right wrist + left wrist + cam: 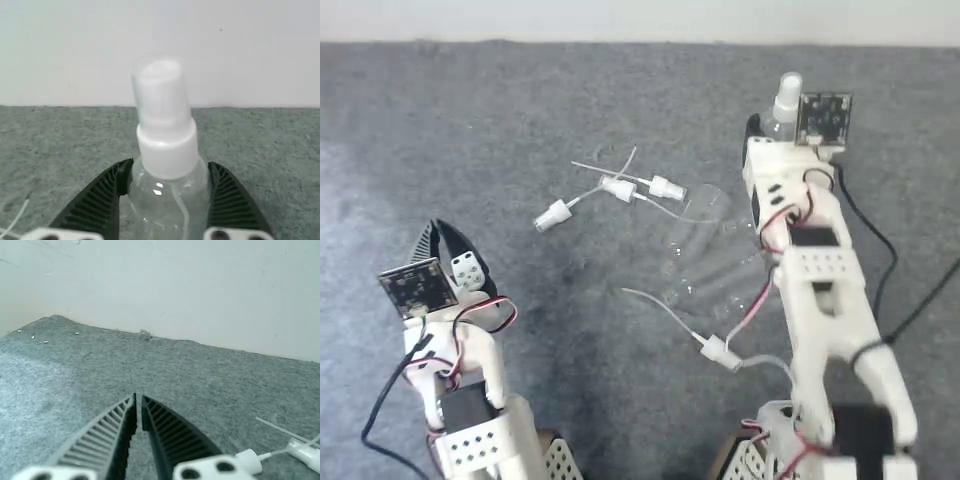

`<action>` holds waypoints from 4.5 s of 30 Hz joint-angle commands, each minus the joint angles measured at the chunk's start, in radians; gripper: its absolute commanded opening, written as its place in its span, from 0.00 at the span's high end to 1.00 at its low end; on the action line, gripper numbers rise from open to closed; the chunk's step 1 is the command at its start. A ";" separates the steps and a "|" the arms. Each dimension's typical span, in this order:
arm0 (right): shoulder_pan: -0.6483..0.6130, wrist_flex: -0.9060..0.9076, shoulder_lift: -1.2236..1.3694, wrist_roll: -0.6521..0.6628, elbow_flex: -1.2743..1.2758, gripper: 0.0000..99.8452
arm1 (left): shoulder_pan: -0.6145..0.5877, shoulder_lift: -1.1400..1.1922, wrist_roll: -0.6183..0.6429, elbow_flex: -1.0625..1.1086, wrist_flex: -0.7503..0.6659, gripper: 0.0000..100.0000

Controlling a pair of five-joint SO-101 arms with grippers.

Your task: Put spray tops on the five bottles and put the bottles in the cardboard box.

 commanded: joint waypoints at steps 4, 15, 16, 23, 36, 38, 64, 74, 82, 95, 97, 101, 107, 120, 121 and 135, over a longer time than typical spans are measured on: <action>0.015 -0.142 0.205 -0.009 -0.196 0.89 | -0.002 -0.014 -0.009 -0.012 0.003 0.99; 0.025 -0.159 0.545 -0.009 -0.500 0.89 | 0.000 -0.014 -0.009 -0.012 0.003 0.99; 0.025 -0.159 0.573 -0.009 -0.529 0.89 | 0.000 -0.014 -0.009 -0.012 0.003 0.99; 0.025 -0.151 0.680 -0.008 -0.624 0.89 | 0.000 -0.014 -0.009 -0.012 0.003 0.99; 0.024 -0.056 0.690 -0.008 -0.620 0.88 | 0.000 -0.014 -0.009 -0.012 0.003 0.99; 0.025 -0.054 0.690 -0.008 -0.620 0.88 | 0.000 -0.014 -0.009 -0.012 0.003 0.99; 0.018 0.015 0.676 -0.009 -0.592 0.71 | 0.000 -0.014 -0.009 -0.012 0.003 0.99; 0.016 0.085 0.572 -0.009 -0.546 0.71 | 0.000 -0.014 -0.009 -0.012 0.002 0.99; 0.024 0.165 0.487 -0.009 -0.522 0.71 | 0.000 -0.014 -0.009 -0.012 0.002 0.99; 0.024 0.165 0.288 -0.009 -0.351 0.71 | 0.000 -0.014 -0.009 -0.012 0.002 0.99; 0.022 0.165 0.260 -0.009 -0.328 0.71 | 0.000 -0.014 -0.009 -0.012 0.002 0.99; 0.021 0.165 0.214 -0.008 -0.292 0.71 | 0.000 -0.014 -0.009 -0.012 0.002 0.99; 0.018 0.165 0.128 -0.008 -0.226 0.71 | 0.000 -0.014 -0.009 -0.012 0.002 0.99; 0.016 0.363 -0.082 -0.009 -0.176 0.71 | 0.000 -0.015 -0.009 -0.012 0.002 0.99; 0.016 0.383 -0.099 -0.009 -0.176 0.71 | 0.000 -0.015 -0.009 -0.012 0.002 0.99; -0.174 0.662 -0.245 -0.002 -0.175 0.83 | -0.003 -0.015 -0.009 -0.012 0.002 0.99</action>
